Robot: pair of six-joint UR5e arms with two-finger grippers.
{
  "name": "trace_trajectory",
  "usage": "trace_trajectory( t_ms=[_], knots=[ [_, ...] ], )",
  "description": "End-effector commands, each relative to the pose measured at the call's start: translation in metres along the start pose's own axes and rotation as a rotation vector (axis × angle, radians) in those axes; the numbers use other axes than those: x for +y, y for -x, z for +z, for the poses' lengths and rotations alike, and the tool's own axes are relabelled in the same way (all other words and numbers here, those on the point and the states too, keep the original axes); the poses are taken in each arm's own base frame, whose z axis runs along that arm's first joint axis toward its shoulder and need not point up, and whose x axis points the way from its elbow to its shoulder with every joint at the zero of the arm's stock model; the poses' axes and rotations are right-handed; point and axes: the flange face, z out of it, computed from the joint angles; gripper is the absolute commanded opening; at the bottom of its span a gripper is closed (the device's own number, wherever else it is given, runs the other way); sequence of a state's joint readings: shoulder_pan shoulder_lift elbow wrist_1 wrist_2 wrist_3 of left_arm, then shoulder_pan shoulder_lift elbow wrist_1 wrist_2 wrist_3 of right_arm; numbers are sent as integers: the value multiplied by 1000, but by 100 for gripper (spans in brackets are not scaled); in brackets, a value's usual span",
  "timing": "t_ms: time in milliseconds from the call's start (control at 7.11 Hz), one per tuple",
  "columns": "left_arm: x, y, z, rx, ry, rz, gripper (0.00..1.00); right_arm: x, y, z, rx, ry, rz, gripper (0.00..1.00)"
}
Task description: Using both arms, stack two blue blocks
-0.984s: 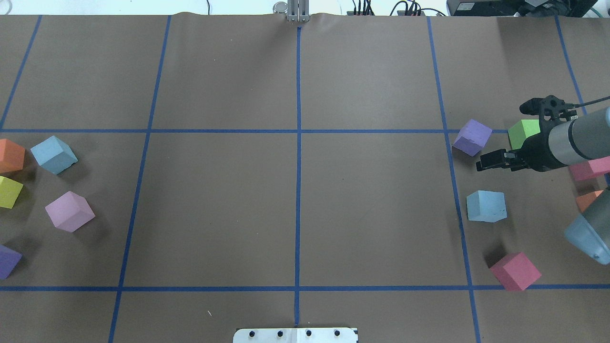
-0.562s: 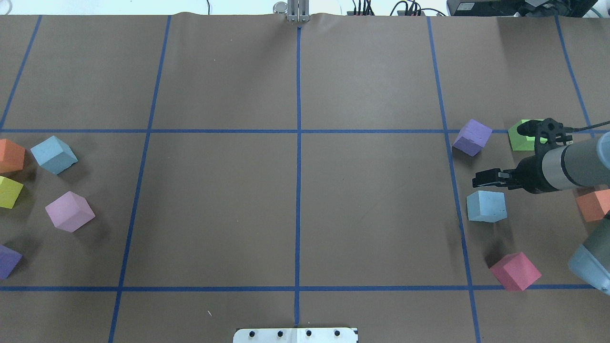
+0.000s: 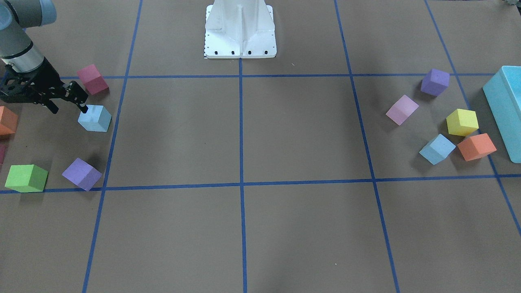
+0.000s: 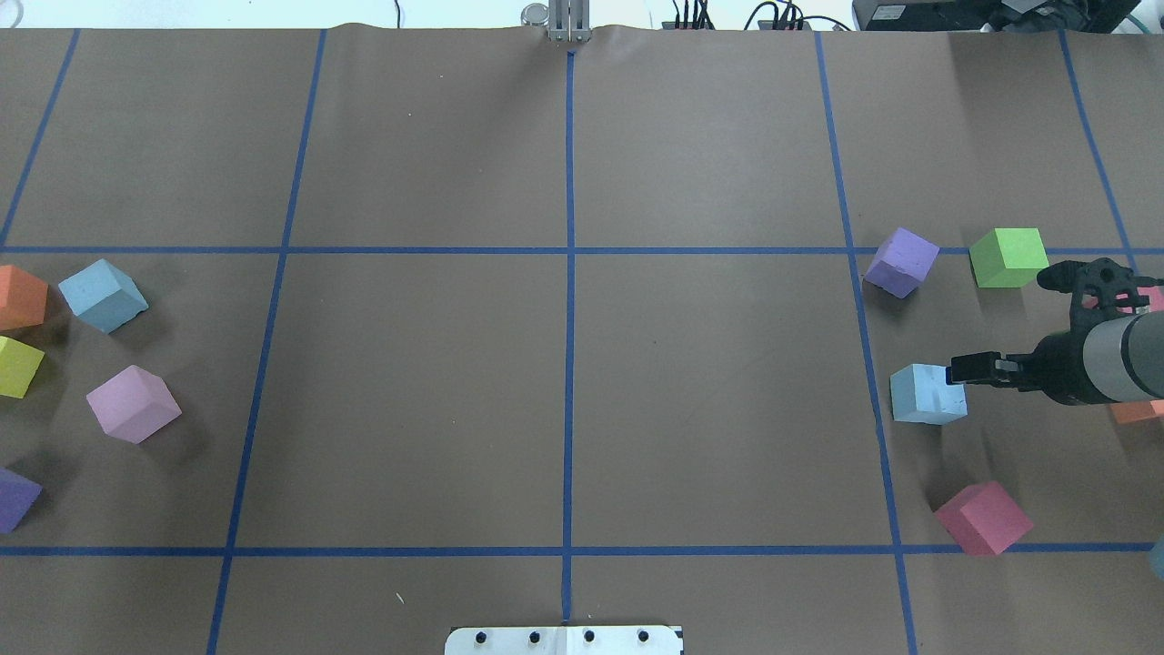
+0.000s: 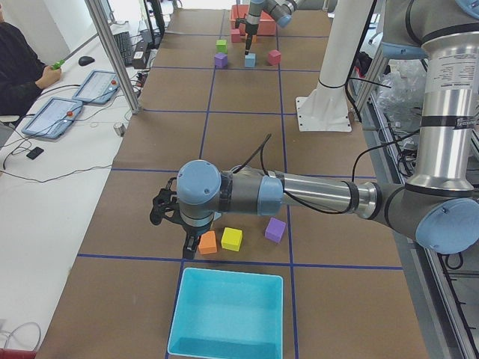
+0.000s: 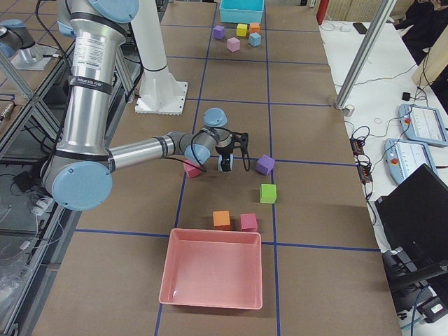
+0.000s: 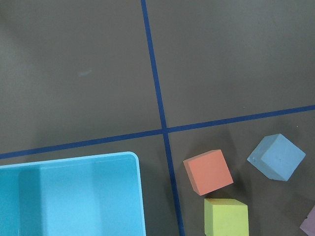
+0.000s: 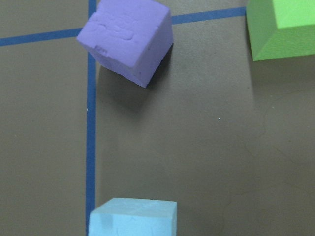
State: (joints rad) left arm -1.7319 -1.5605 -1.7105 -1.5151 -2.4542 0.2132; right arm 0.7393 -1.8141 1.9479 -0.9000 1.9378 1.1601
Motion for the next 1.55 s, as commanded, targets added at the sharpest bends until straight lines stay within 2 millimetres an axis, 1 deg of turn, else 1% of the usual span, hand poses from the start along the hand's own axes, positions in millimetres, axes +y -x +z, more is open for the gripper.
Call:
trace_trajectory(
  t_ms=[0,141,281,422,844,1125,1406],
  knots=[
    [4,-1,0,0,0,1,98,4,26,6,25,-2,22,100],
    [4,0,0,0,1,0,98,0,46,9,26,3,15,100],
    [4,0,0,0,1,-1,98,2,55,16,47,4,7,100],
    [5,1,1,1,3,-2,98,9,58,23,62,-2,-10,100],
    [5,1,3,0,5,-2,98,17,53,28,76,13,-32,100],
    [6,3,5,0,5,-2,98,27,60,39,76,36,-53,99],
    [6,5,5,0,6,-3,98,29,65,44,72,50,-61,96]
  ],
)
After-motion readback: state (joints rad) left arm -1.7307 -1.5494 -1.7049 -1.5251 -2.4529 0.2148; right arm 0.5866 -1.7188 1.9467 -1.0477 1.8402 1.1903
